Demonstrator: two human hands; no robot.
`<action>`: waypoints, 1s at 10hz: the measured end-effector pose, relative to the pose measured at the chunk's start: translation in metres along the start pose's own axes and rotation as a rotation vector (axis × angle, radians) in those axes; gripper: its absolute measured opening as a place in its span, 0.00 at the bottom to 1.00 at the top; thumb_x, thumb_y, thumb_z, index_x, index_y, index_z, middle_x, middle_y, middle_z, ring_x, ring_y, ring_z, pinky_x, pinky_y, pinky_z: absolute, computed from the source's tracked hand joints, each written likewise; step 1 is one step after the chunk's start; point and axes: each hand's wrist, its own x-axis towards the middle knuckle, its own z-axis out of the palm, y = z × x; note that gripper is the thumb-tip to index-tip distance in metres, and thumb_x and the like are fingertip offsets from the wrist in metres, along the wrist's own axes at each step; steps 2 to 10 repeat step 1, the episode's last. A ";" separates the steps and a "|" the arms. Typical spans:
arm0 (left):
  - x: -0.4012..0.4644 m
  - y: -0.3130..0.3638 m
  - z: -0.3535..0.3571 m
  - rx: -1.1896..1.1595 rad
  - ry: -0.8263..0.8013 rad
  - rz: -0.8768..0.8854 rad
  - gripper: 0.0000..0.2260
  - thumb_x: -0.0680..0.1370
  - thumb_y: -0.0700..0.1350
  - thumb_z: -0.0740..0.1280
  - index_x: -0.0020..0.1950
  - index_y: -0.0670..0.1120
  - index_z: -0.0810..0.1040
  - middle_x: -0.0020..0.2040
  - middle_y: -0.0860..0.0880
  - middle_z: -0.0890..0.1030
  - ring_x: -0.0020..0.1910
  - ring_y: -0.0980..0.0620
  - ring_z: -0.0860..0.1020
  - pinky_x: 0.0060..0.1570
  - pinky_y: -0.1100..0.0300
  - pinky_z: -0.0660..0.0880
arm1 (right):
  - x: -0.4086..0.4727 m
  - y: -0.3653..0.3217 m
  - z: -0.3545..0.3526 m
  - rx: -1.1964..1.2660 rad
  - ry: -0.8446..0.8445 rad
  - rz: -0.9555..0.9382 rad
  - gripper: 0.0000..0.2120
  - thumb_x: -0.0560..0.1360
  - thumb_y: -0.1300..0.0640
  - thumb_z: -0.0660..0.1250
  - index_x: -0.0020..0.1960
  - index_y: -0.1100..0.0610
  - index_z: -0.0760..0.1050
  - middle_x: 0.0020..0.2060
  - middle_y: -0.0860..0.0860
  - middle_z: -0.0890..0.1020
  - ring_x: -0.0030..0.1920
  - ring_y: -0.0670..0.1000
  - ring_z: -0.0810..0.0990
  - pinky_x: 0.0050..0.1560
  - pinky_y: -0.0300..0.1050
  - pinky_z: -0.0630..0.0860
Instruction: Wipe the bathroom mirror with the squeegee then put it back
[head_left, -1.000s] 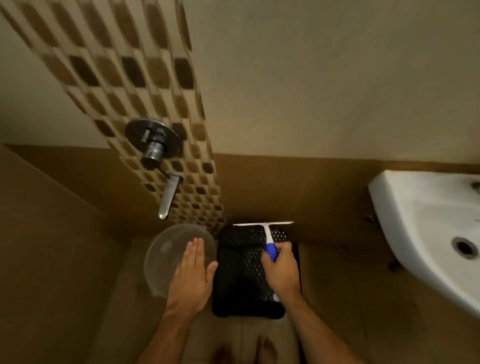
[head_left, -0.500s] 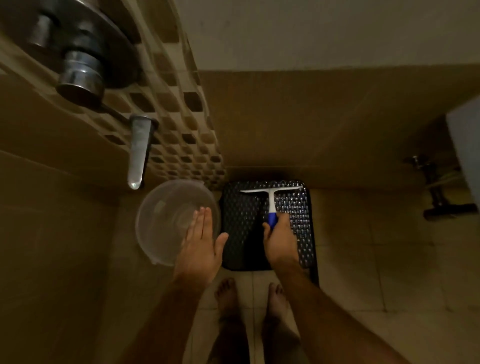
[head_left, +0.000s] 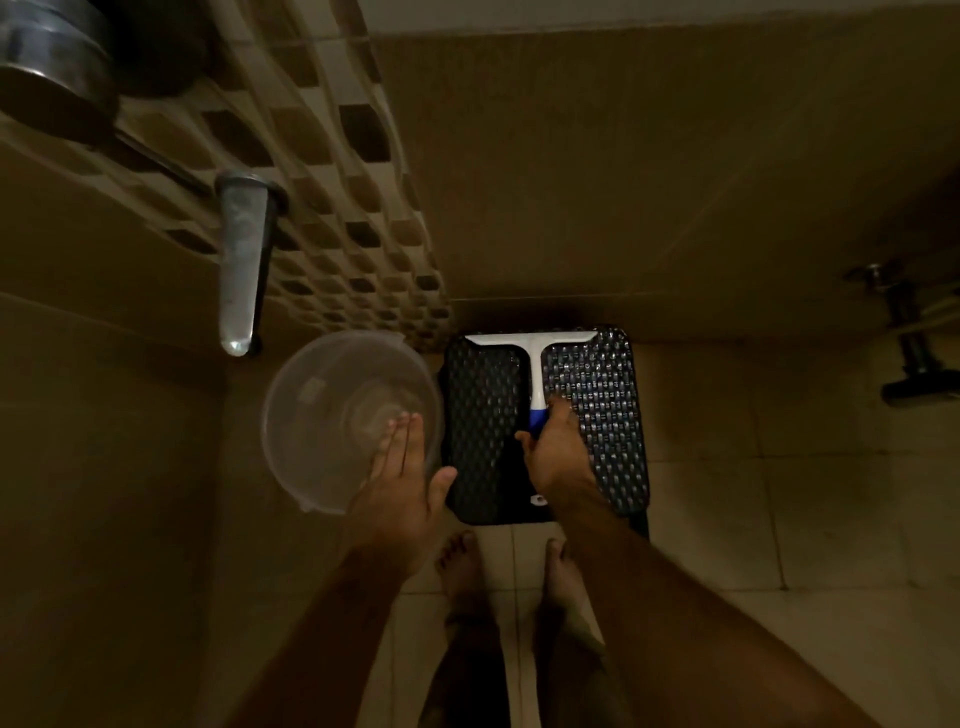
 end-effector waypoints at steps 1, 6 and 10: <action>-0.002 0.009 -0.010 0.019 -0.004 -0.016 0.34 0.78 0.65 0.43 0.79 0.47 0.49 0.79 0.51 0.50 0.76 0.56 0.45 0.74 0.52 0.55 | -0.005 -0.001 -0.010 -0.148 0.095 -0.135 0.33 0.77 0.48 0.65 0.76 0.58 0.55 0.72 0.61 0.65 0.70 0.63 0.66 0.70 0.58 0.64; -0.002 0.009 -0.010 0.019 -0.004 -0.016 0.34 0.78 0.65 0.43 0.79 0.47 0.49 0.79 0.51 0.50 0.76 0.56 0.45 0.74 0.52 0.55 | -0.005 -0.001 -0.010 -0.148 0.095 -0.135 0.33 0.77 0.48 0.65 0.76 0.58 0.55 0.72 0.61 0.65 0.70 0.63 0.66 0.70 0.58 0.64; -0.002 0.009 -0.010 0.019 -0.004 -0.016 0.34 0.78 0.65 0.43 0.79 0.47 0.49 0.79 0.51 0.50 0.76 0.56 0.45 0.74 0.52 0.55 | -0.005 -0.001 -0.010 -0.148 0.095 -0.135 0.33 0.77 0.48 0.65 0.76 0.58 0.55 0.72 0.61 0.65 0.70 0.63 0.66 0.70 0.58 0.64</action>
